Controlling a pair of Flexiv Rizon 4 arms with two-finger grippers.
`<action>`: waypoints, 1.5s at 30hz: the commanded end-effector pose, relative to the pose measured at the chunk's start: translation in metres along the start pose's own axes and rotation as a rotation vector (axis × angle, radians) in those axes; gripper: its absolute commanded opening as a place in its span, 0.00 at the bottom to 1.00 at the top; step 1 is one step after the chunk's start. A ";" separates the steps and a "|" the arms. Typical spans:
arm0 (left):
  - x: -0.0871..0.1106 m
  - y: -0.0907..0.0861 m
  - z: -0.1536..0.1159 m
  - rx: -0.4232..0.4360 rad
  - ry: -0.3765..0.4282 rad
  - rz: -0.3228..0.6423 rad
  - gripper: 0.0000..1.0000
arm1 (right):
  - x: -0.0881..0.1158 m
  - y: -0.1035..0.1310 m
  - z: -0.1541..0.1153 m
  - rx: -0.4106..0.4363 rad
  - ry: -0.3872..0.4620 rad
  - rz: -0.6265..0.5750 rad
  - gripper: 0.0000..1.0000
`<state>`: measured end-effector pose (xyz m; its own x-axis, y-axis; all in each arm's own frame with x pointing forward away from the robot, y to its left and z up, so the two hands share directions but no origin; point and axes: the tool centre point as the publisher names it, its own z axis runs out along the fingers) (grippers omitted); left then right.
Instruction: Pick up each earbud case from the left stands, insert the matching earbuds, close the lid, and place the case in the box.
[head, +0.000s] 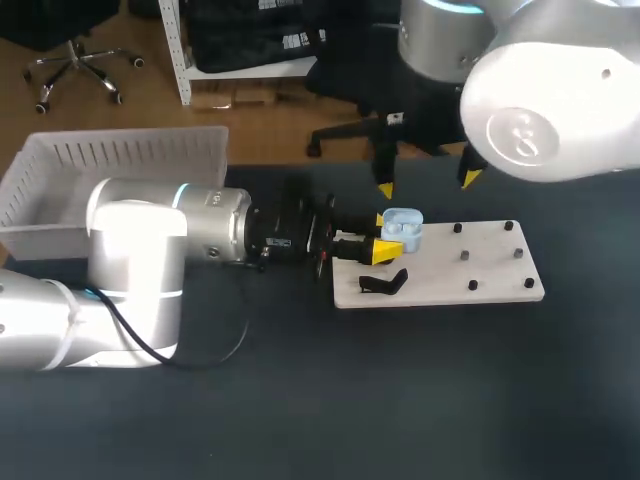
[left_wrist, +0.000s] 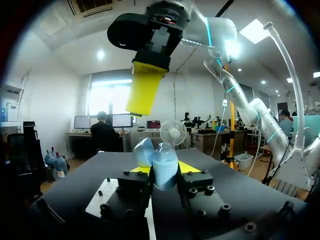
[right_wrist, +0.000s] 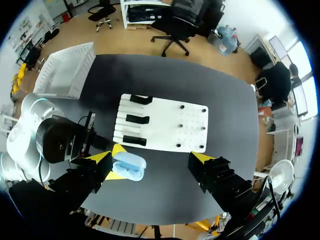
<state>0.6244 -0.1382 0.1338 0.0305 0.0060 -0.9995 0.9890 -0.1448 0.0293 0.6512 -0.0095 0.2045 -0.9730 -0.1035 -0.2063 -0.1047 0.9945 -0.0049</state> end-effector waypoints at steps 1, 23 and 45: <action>0.000 0.000 0.000 0.000 0.000 0.000 0.00 | -0.013 -0.013 0.013 -0.030 0.037 0.065 1.00; 0.000 0.000 0.000 0.000 0.000 0.000 0.00 | 0.029 -0.018 0.033 -0.029 0.152 0.086 1.00; -0.028 0.012 -0.112 -0.213 0.186 0.098 0.00 | 0.038 -0.068 -0.015 -0.008 -0.093 0.248 1.00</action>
<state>0.6693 -0.0777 0.1398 0.1254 0.1233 -0.9844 0.9920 -0.0267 0.1231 0.6246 -0.0762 0.2128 -0.9682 0.1408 -0.2067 0.1331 0.9898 0.0507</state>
